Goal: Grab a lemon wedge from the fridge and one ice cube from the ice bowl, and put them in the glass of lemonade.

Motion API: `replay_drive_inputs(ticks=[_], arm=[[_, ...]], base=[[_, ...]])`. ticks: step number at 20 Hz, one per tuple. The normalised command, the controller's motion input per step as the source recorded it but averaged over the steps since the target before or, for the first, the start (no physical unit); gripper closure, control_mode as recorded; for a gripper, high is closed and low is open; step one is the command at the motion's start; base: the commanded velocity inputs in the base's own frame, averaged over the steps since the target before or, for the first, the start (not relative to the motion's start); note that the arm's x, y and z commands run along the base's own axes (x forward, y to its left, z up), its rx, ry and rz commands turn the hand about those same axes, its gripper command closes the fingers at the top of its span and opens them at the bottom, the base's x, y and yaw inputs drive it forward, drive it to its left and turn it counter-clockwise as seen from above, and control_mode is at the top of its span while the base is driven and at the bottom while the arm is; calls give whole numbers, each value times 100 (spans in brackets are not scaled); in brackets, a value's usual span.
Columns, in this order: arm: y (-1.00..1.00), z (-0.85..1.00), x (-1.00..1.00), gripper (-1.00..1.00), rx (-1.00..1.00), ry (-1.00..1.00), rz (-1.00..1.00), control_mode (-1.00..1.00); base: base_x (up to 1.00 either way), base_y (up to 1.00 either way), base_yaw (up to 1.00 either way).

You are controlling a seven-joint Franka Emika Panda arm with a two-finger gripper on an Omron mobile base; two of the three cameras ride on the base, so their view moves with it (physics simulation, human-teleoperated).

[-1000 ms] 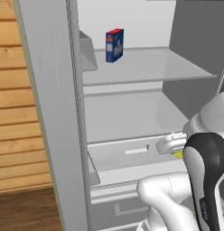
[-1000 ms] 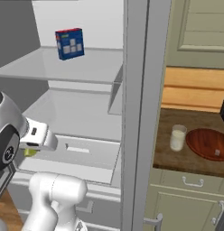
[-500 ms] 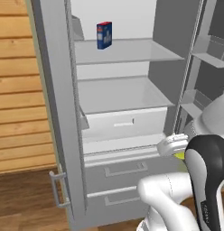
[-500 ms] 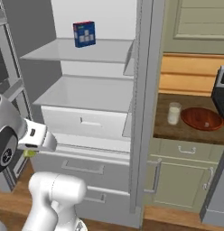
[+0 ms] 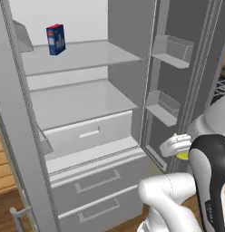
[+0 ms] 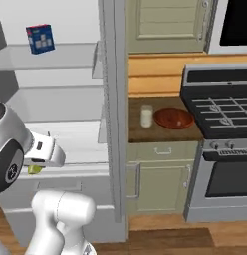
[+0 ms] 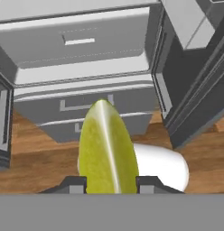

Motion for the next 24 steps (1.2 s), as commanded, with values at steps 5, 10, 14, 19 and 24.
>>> replay_drive_inputs(ticks=[5,10,14,19,24], arm=[[0,0,0,100,0,0,0,100],[0,0,0,100,0,0,0,100],[0,0,0,100,0,0,0,100],[0,0,0,100,0,0,0,100],[0,0,0,100,0,0,0,100]], base=[[-1,-7,-78],[-6,-15,-71],[-11,-23,-64],[12,-26,-51],[85,-33,-24]])
